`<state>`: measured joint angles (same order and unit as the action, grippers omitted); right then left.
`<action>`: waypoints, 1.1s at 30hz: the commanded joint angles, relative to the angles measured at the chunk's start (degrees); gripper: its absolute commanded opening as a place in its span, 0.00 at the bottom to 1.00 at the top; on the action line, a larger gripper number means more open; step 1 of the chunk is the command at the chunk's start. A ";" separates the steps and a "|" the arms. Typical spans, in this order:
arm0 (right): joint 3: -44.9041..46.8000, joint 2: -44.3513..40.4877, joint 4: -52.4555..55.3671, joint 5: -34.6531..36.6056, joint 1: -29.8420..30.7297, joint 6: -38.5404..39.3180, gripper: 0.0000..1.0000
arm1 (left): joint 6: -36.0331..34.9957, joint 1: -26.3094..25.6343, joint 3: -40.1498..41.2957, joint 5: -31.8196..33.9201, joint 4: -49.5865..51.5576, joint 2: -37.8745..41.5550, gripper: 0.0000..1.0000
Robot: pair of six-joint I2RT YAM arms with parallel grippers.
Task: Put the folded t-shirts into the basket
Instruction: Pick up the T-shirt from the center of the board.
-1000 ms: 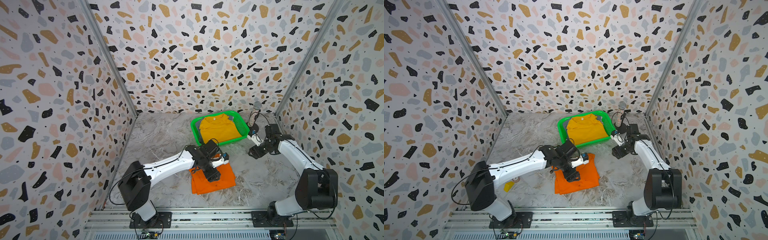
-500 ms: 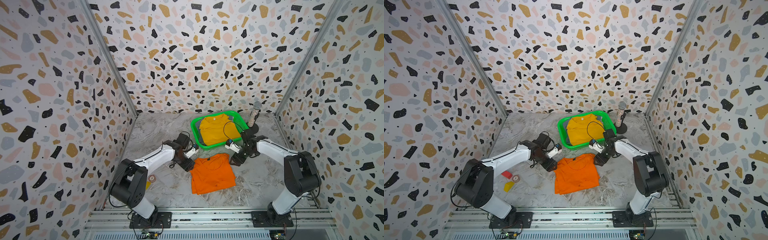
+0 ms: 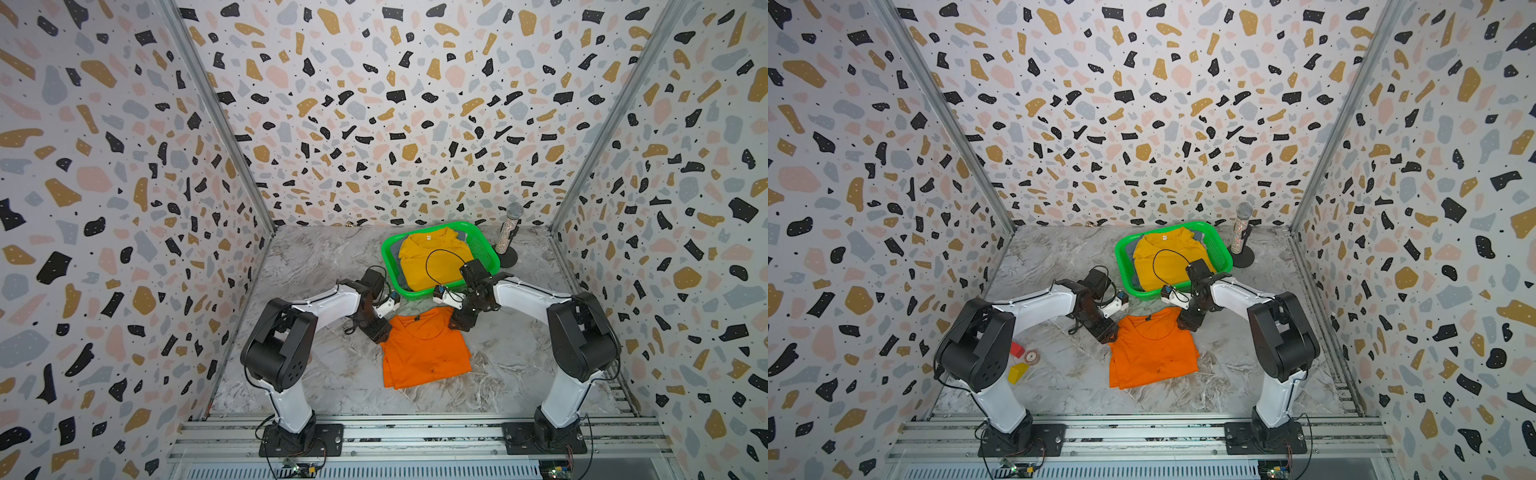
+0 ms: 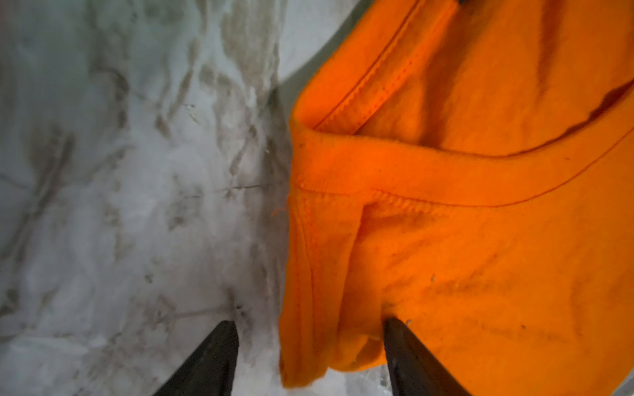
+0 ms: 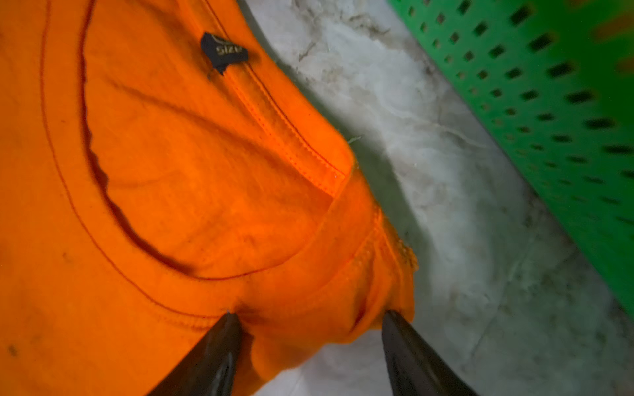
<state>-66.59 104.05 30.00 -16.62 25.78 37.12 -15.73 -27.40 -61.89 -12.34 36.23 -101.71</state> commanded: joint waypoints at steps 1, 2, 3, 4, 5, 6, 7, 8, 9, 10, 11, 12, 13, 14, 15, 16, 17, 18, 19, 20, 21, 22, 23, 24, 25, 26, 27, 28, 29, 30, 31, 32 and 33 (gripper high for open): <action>-2.72 0.55 0.67 1.56 0.84 1.45 0.71 | -0.27 -0.32 -1.39 -1.82 0.85 -1.52 0.69; -2.63 0.85 0.59 1.80 0.98 1.54 0.71 | -0.19 -0.29 -1.39 -2.01 0.94 -1.82 0.69; -2.55 1.14 0.52 2.04 1.23 1.52 0.71 | -0.14 -0.29 -1.39 -2.20 1.04 -2.09 0.68; -2.55 1.42 0.50 2.42 1.49 1.52 0.71 | -0.07 -0.29 -1.39 -2.43 1.17 -2.35 0.68; -2.62 1.83 0.49 2.90 1.67 1.52 0.71 | 0.02 -0.33 -1.33 -2.69 1.13 -2.54 0.67; -2.85 2.24 0.68 3.39 1.80 1.54 0.71 | 0.05 -0.35 -1.31 -3.09 1.12 -2.72 0.66; -3.13 2.55 1.01 3.73 1.96 1.40 0.71 | 0.20 -0.30 -1.31 -3.33 1.00 -2.88 0.64; -3.38 2.78 1.29 3.86 1.93 1.33 0.71 | 0.10 -0.38 -1.47 -3.44 1.22 -3.16 0.63; -3.52 2.82 1.53 3.91 1.92 1.22 0.71 | 0.08 -0.41 -1.70 -3.62 1.36 -3.49 0.62; -3.62 2.82 1.89 3.70 1.92 1.25 0.71 | -0.07 -0.41 -1.88 -3.77 1.51 -3.58 0.60; -3.66 2.64 2.31 3.19 1.98 1.27 0.71 | -0.11 -0.38 -1.92 -3.87 1.57 -3.65 0.57; -3.60 2.26 2.77 2.50 1.99 1.33 0.71 | -0.17 -0.44 -1.92 -4.10 1.57 -3.52 0.55; -3.43 1.70 3.11 1.68 1.97 1.30 0.70 | -0.17 -0.45 -1.92 -4.43 1.52 -3.30 0.52; -3.19 0.97 3.42 0.86 1.95 1.32 0.70 | -0.21 -0.44 -1.92 -4.82 1.55 -3.05 0.50; -2.96 -0.01 3.46 0.35 1.97 1.09 0.70 | -0.36 -0.39 -1.98 -5.31 1.53 -2.86 0.46; -2.78 -0.95 3.33 0.02 1.99 0.84 0.70 | -0.56 -0.39 -2.00 -5.92 1.64 -2.68 0.43; -2.75 -1.74 3.33 -0.13 1.97 0.51 0.71 | -0.68 -0.30 -2.13 -6.47 1.77 -2.62 0.39; -2.76 -2.56 3.34 -0.16 1.91 0.19 0.71 | -0.83 -0.29 -2.30 -6.92 2.01 -2.69 0.34; -2.80 -3.14 3.28 -0.10 1.86 -0.12 0.71 | -0.94 -0.31 -2.54 -7.52 2.18 -2.90 0.30; -2.95 -3.56 3.29 0.03 1.90 -0.39 0.72 | -0.93 -0.29 -2.80 -7.84 2.37 -3.10 0.25; -2.94 -3.89 3.14 0.35 1.86 -0.79 0.72 | -1.02 -0.29 -3.06 -8.15 2.76 -3.48 0.21; -2.98 -4.06 2.94 0.67 1.81 -1.13 0.72 | -1.16 -0.25 -3.28 -8.33 3.00 -3.78 0.17; -2.94 -4.11 2.69 1.04 1.82 -1.30 0.72 | -1.19 -0.14 -3.46 -8.55 3.24 -4.00 0.13; -2.81 -4.04 2.27 1.59 1.77 -1.42 0.73 | -1.30 0.07 -3.57 -8.88 3.50 -4.19 0.09; -2.70 -3.77 1.79 2.28 1.73 -1.63 0.73 | -1.31 0.27 -3.65 -9.19 3.66 -4.30 0.05; -2.67 -3.46 1.35 2.89 1.66 -2.03 0.74 | -1.61 0.51 -3.72 -9.82 3.99 -4.44 0.00; -2.86 -3.09 1.02 2.86 1.46 -2.43 0.74 | -1.90 0.77 -3.95 -10.50 4.59 -4.62 0.00; -3.07 -2.66 0.95 2.64 1.15 -2.75 0.74 | -2.25 1.11 -4.37 -11.37 5.39 -4.82 0.00; -3.25 -2.22 0.75 2.54 0.94 -3.26 0.74 | -2.62 1.45 -4.79 -12.36 6.46 -5.15 0.00; -3.39 -1.78 0.47 2.83 0.93 -3.61 0.74 | -2.93 1.73 -5.16 -13.19 7.37 -5.37 0.00; -3.68 -1.30 0.34 3.09 0.86 -3.78 0.74 | -3.06 2.05 -5.32 -13.70 7.95 -5.52 0.00; -3.97 -0.84 0.25 3.39 0.87 -3.89 0.75 | -3.20 2.25 -5.36 -13.98 8.17 -5.66 0.00; -4.22 -0.29 0.39 3.54 0.92 -3.90 0.75 | -3.28 2.42 -5.31 -14.04 8.24 -5.71 0.00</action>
<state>-68.84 102.87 30.20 -13.85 26.94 34.63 -17.43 -25.58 -66.39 -23.68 40.91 -106.43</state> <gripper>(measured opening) 0.744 0.062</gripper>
